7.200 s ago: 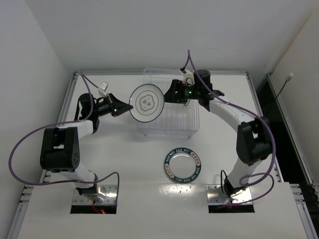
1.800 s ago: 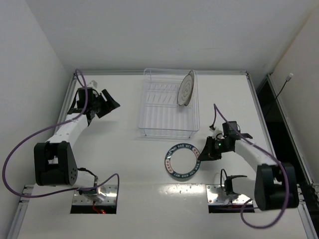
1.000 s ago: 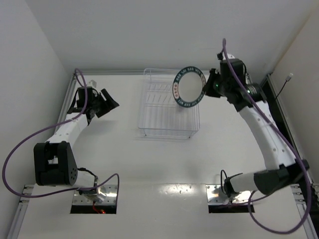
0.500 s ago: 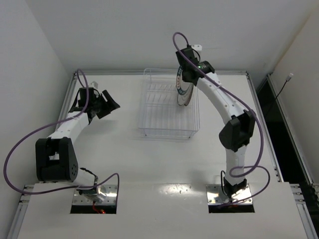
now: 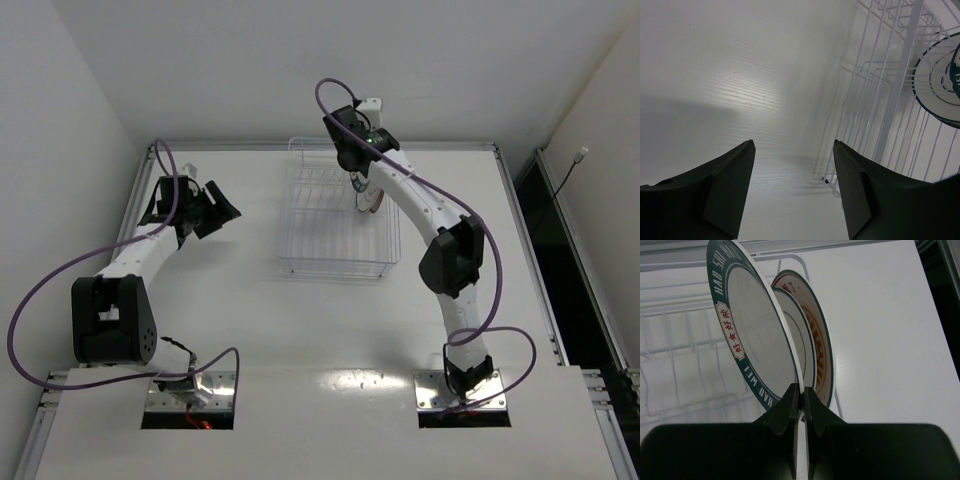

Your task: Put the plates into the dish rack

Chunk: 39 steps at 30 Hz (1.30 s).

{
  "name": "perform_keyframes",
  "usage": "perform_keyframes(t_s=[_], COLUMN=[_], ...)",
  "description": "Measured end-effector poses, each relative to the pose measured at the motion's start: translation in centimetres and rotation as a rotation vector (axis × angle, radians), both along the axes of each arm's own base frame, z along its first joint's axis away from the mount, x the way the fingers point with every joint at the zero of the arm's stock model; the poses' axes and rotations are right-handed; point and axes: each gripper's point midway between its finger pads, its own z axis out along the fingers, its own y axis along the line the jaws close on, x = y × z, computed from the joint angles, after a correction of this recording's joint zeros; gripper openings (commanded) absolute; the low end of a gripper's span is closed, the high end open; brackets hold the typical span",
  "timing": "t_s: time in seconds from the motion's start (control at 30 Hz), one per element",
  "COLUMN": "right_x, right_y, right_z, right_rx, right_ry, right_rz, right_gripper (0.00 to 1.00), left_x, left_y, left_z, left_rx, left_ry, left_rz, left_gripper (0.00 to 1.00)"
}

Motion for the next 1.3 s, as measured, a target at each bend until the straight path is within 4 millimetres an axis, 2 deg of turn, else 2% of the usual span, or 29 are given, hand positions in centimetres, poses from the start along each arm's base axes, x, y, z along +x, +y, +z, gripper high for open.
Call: perform_keyframes(t_s=[0.23, 0.47, 0.57, 0.67, 0.93, 1.1, 1.2, 1.3], right_x=[-1.1, -1.4, -1.5, -1.3, -0.7, -0.4, -0.4, -0.7], right_y=[0.4, 0.2, 0.0, 0.0, 0.9, 2.1, 2.7, 3.1], right_z=[0.6, 2.8, 2.8, 1.8, -2.7, -4.0, -4.8, -6.0], right_rx=[-0.057, -0.084, -0.096, -0.113, -0.151, -0.105, -0.076, -0.05], right_ry=[-0.019, -0.057, -0.058, -0.039, 0.035, 0.062, 0.082, 0.117], right_rz=[-0.027, -0.05, -0.058, -0.059, -0.046, -0.001, 0.023, 0.051], right_gripper=[0.0, 0.0, 0.0, 0.0, 0.01, 0.13, 0.18, 0.37], left_x=[0.0, 0.0, 0.0, 0.0, -0.1, -0.1, -0.1, -0.1], left_y=[0.0, -0.1, -0.1, -0.2, -0.3, -0.4, -0.4, -0.4], left_z=[0.0, -0.1, -0.2, -0.4, -0.6, -0.9, -1.1, -1.0], left_rx=[0.0, -0.003, -0.005, -0.008, -0.014, -0.018, -0.019, -0.019], left_ry=[0.0, 0.002, 0.008, 0.012, 0.019, 0.027, 0.032, 0.031], left_rz=[0.0, -0.004, -0.006, -0.009, -0.015, -0.019, -0.02, -0.02], left_gripper=[0.61, 0.61, 0.61, 0.61, 0.61, 0.61, 0.61, 0.61])
